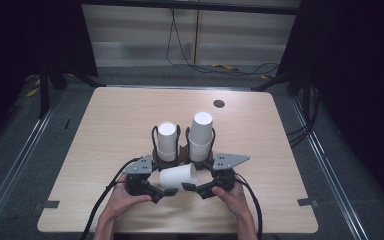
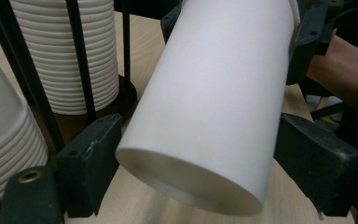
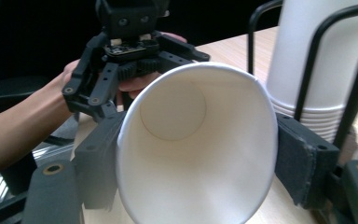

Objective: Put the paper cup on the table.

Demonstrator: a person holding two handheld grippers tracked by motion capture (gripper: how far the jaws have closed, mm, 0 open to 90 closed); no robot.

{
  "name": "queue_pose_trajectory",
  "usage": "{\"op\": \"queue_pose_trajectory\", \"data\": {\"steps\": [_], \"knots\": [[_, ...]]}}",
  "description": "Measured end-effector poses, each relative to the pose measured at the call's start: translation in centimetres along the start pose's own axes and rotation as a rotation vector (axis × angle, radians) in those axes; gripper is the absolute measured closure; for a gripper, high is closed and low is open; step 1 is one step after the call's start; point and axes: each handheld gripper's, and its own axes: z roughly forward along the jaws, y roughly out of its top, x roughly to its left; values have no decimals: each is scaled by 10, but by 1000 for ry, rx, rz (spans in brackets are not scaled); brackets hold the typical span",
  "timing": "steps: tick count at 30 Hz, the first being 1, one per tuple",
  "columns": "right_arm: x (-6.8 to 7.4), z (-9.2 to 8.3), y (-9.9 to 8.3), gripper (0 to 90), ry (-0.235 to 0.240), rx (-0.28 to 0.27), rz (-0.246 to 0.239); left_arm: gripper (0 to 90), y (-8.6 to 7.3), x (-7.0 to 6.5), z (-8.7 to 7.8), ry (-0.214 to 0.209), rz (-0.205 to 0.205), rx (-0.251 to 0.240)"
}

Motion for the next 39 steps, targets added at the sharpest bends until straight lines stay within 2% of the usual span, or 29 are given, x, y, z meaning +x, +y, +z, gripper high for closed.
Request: {"op": "queue_pose_trajectory", "data": {"steps": [2, 3, 6, 7, 10, 15, 18, 23, 25, 28, 32, 35, 37, 39], "knots": [[-2, -2, 0, 249, -9, -2, 1, 159, -2, 0, -1, 30, 4, -18], [-3, -3, 0, 249, -19, -2, 3, 157, -2, 1, -1, 42, 3, -10], [-5, -6, 0, 249, -31, -6, 14, 156, -3, 0, -3, 56, -9, -20], [-5, -7, 0, 249, -37, -3, 19, 156, -4, 0, -4, 76, -3, -18], [-6, -11, 1, 249, -64, -5, 31, 156, -7, 0, -5, 99, -7, -26], [-4, -18, 2, 249, -88, -4, 35, 156, -12, 2, -9, 138, -32, -57], [-4, -21, 3, 249, -99, -2, 35, 157, -16, -1, -13, 179, -24, -73], [-5, -23, 2, 250, -118, 12, 38, 157, -23, -1, -17, 246, -39, -136], [-5, -24, 2, 250, -126, 19, 38, 157, -23, -2, -20, 283, -33, -133], [-4, -27, 2, 250, -146, 34, 40, 157, -24, 0, -21, 296, -68, -148], [-1, -31, 2, 250, -179, 52, 47, 158, -24, -2, -21, 328, -46, -144], [3, -36, 1, 250, -202, 60, 47, 159, -27, -4, -24, 366, -51, -199], [3, -38, 0, 250, -208, 64, 52, 159, -29, -6, -25, 387, -38, -233], [2, -40, 0, 249, -219, 70, 55, 159, -29, -9, -25, 394, -16, -229]]}}
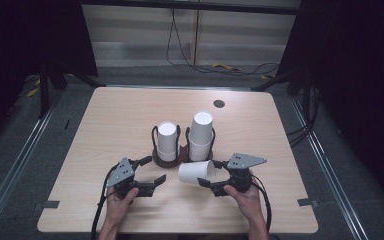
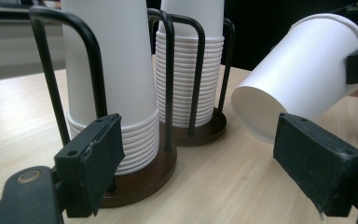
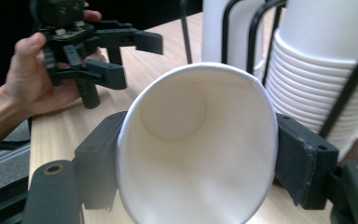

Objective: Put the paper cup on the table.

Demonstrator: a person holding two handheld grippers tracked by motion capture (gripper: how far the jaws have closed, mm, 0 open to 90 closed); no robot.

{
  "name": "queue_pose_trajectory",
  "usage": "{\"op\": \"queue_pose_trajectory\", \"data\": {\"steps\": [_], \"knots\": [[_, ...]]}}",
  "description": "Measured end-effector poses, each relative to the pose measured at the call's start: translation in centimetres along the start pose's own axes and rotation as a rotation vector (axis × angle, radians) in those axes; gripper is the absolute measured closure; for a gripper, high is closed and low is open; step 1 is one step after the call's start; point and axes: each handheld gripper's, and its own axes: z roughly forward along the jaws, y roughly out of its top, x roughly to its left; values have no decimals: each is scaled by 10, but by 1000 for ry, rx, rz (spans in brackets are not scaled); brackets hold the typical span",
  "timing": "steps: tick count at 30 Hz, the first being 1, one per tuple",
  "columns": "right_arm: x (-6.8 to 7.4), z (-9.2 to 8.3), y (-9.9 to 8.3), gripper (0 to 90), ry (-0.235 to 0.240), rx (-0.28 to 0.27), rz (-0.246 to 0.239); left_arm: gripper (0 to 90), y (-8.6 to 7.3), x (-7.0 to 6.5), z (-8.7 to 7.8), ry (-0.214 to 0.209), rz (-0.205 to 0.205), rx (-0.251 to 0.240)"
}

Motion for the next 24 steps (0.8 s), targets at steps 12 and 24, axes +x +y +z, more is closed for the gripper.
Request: {"op": "queue_pose_trajectory", "data": {"steps": [12, 24], "knots": [[-5, -17, -1, 250, -93, 51, 38, 159, 0, -5, 1, 26, 34, 4], [-20, -37, 1, 251, -228, 141, 67, 159, -2, -5, -5, 81, 26, -49]]}}
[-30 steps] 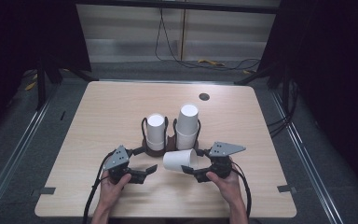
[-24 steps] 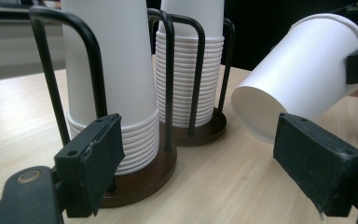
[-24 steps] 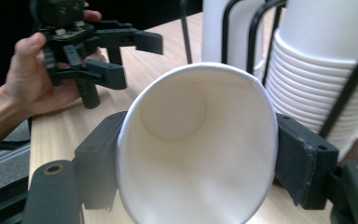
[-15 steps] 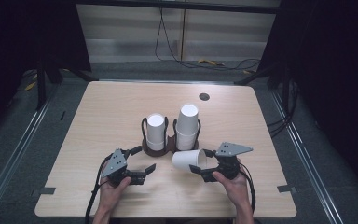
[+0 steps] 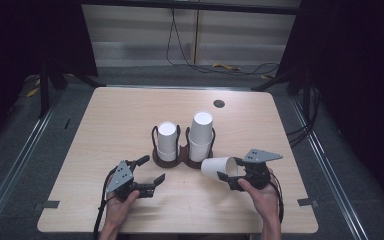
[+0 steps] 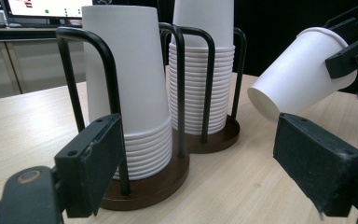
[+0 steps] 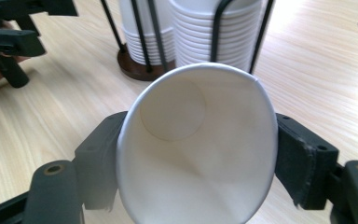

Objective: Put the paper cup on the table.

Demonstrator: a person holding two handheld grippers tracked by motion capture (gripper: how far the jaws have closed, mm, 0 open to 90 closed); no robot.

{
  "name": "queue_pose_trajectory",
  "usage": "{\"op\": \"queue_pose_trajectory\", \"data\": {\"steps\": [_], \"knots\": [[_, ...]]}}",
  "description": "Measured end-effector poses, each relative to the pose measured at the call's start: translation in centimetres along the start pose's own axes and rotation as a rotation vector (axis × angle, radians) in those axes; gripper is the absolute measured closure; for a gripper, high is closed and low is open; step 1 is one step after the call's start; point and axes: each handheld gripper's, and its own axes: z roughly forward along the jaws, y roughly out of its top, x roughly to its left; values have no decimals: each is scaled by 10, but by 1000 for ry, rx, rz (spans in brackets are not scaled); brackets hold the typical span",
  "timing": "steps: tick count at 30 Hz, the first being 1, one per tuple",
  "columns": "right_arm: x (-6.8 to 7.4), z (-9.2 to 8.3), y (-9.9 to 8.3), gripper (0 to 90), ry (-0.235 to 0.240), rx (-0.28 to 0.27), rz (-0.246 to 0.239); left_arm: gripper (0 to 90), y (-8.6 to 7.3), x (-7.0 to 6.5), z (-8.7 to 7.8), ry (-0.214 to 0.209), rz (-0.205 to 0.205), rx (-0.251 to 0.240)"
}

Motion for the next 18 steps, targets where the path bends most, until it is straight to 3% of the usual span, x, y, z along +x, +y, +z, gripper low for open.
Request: {"op": "queue_pose_trajectory", "data": {"steps": [6, 14, 18], "knots": [[-8, -5, 8, 250, -44, 51, 6, 159, -1, -1, -2, 11, 8, -23], [-21, -11, 20, 250, -92, 105, 9, 159, -1, 0, -3, -12, 3, -29], [-31, -11, 32, 250, -122, 172, -4, 158, -1, -1, -3, 2, 5, -26]]}}
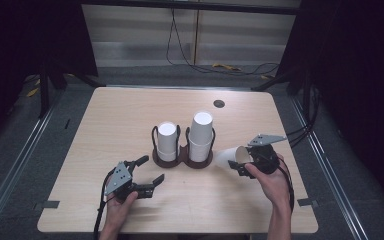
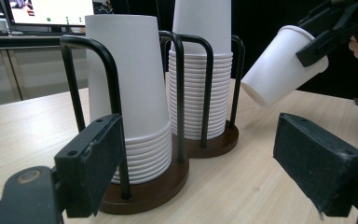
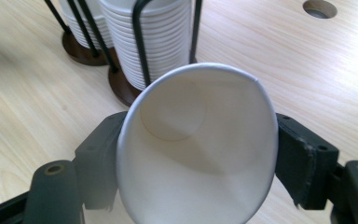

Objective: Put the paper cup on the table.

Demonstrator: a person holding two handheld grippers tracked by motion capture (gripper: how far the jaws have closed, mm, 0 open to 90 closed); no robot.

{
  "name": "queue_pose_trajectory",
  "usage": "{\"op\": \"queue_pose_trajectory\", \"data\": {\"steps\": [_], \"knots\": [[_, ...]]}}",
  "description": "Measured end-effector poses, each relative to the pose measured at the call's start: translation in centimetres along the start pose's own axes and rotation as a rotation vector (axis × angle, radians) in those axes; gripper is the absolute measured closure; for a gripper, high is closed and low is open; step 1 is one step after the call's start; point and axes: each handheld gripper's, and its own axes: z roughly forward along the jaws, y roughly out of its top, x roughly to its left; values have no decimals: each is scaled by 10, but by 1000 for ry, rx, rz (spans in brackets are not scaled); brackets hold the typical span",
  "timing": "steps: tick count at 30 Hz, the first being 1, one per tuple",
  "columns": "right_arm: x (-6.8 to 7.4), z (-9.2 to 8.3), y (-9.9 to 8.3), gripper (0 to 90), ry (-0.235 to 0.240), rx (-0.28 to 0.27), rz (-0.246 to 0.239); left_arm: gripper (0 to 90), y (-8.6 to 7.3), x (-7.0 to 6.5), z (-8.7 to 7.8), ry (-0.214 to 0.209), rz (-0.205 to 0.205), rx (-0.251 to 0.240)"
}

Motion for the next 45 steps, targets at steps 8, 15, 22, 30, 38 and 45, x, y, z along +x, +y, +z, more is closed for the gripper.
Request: {"op": "queue_pose_trajectory", "data": {"steps": [8, 15, 22, 30, 38, 45], "knots": [[-8, -3, 19, 249, -22, 83, -35, 158, 0, 1, 0, -14, -5, -4], [-16, 6, 41, 245, -39, 186, -84, 158, 0, 0, 0, -7, 1, -1], [-23, 14, 55, 244, -50, 258, -102, 158, 0, 0, 0, -1, 5, 7], [-31, 28, 70, 244, -71, 357, -116, 158, 0, -1, 1, 2, 16, 6], [-36, 37, 74, 242, -90, 431, -133, 158, 1, -2, 1, 10, 14, 10], [-40, 45, 76, 239, -91, 481, -135, 158, 0, -2, 1, 10, 16, 9]]}}
